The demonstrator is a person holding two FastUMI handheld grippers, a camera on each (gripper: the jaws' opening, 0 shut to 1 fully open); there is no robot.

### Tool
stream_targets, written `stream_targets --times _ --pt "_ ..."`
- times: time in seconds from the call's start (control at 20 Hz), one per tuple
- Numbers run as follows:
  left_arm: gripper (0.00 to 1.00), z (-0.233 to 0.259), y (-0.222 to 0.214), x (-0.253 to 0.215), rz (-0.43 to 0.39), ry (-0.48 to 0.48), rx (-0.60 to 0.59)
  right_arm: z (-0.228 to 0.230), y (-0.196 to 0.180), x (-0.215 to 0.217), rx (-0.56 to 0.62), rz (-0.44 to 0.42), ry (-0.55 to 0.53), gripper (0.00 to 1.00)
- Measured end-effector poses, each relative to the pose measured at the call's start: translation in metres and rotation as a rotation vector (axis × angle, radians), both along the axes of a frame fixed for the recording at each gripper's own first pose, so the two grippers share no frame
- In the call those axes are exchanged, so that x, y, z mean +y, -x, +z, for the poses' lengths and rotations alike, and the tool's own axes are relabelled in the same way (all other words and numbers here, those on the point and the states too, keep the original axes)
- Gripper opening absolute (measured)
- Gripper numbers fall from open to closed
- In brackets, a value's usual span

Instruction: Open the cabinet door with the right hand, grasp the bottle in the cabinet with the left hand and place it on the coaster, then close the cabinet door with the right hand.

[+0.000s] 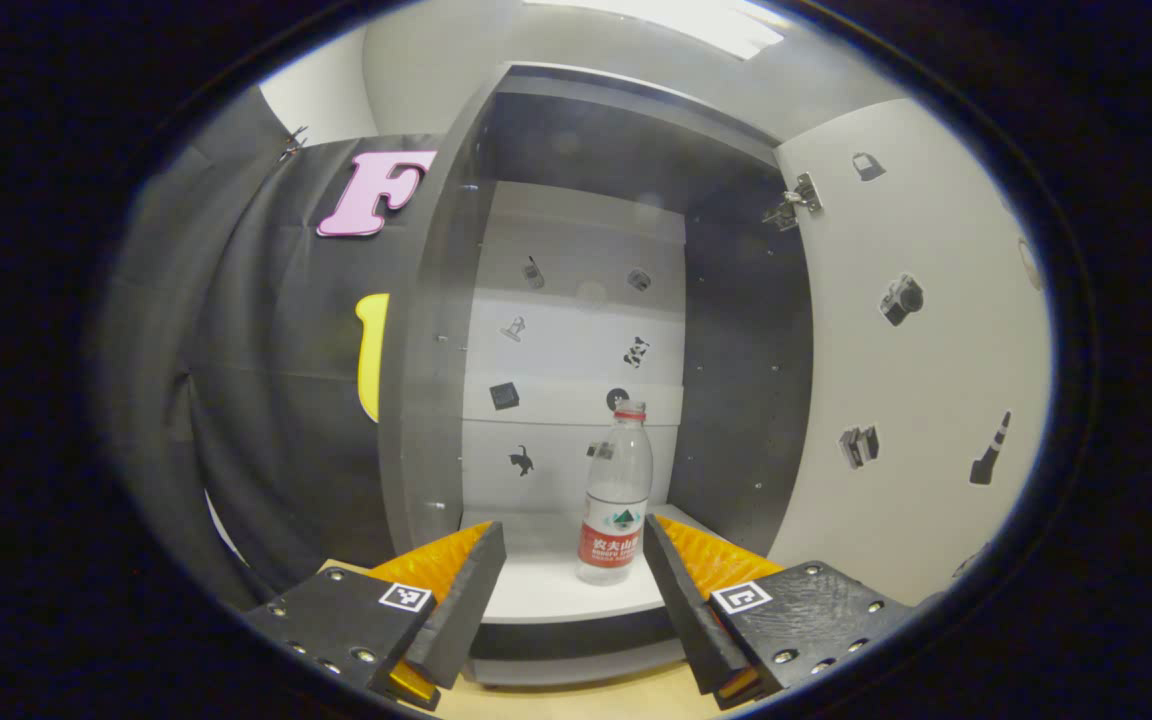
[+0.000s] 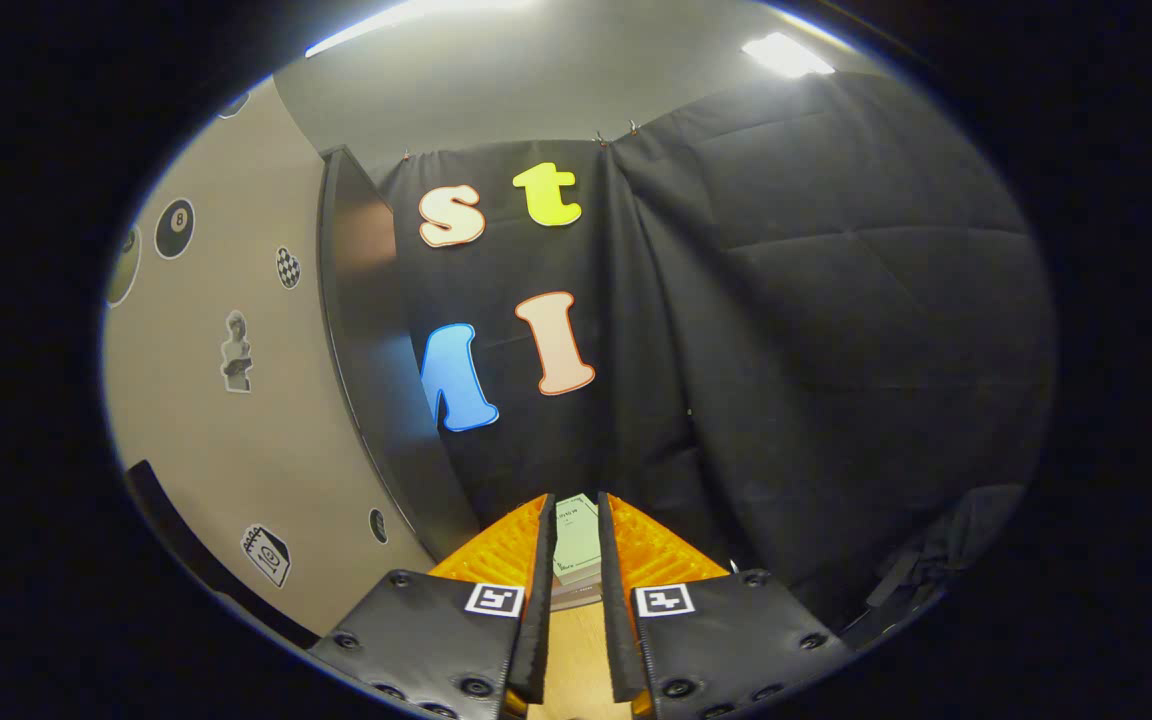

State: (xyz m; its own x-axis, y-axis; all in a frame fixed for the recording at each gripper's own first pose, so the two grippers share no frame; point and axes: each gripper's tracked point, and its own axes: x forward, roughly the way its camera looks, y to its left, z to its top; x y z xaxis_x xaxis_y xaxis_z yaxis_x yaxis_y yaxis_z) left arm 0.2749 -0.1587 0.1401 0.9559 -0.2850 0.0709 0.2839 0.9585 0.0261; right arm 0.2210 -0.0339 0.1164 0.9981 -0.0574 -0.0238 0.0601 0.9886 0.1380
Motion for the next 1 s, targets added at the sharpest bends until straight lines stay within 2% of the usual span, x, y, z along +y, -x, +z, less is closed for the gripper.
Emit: stream_targets --times 0.05,0.1,0.15,0.3,0.35,0.55,0.6,0.65,1.0 --pt "0.84 0.001 -0.008 -0.006 -0.015 -0.006 -0.004 0.005 -0.007 0.005 -0.017 0.017 0.012 0.35" --pt "0.86 0.003 -0.016 -0.014 -0.038 -0.015 -0.005 0.005 -0.015 0.003 -0.025 0.018 0.025 0.56" --pt "0.85 0.001 -0.023 -0.023 -0.065 -0.022 -0.001 0.004 -0.018 -0.002 -0.025 0.013 0.033 0.48" --pt "0.84 -0.001 -0.047 -0.041 -0.109 -0.017 0.015 -0.002 -0.029 -0.027 -0.017 -0.069 0.032 0.99" --pt "0.84 -0.003 -0.054 -0.044 -0.111 -0.013 0.018 -0.003 -0.028 -0.034 -0.015 -0.087 0.013 0.92" --pt "0.84 -0.015 -0.082 -0.055 -0.130 -0.012 0.045 -0.016 -0.027 -0.060 -0.004 -0.154 -0.019 0.92" --pt "0.85 -0.018 -0.088 -0.058 -0.133 -0.010 0.054 -0.019 -0.028 -0.066 0.000 -0.171 -0.011 0.98" --pt "0.86 -0.021 -0.094 -0.059 -0.133 -0.009 0.061 -0.025 -0.029 -0.070 0.012 -0.182 -0.006 0.98" --pt "0.83 -0.038 -0.132 -0.079 -0.153 -0.023 0.095 -0.050 -0.036 -0.072 0.072 -0.181 -0.034 0.98"
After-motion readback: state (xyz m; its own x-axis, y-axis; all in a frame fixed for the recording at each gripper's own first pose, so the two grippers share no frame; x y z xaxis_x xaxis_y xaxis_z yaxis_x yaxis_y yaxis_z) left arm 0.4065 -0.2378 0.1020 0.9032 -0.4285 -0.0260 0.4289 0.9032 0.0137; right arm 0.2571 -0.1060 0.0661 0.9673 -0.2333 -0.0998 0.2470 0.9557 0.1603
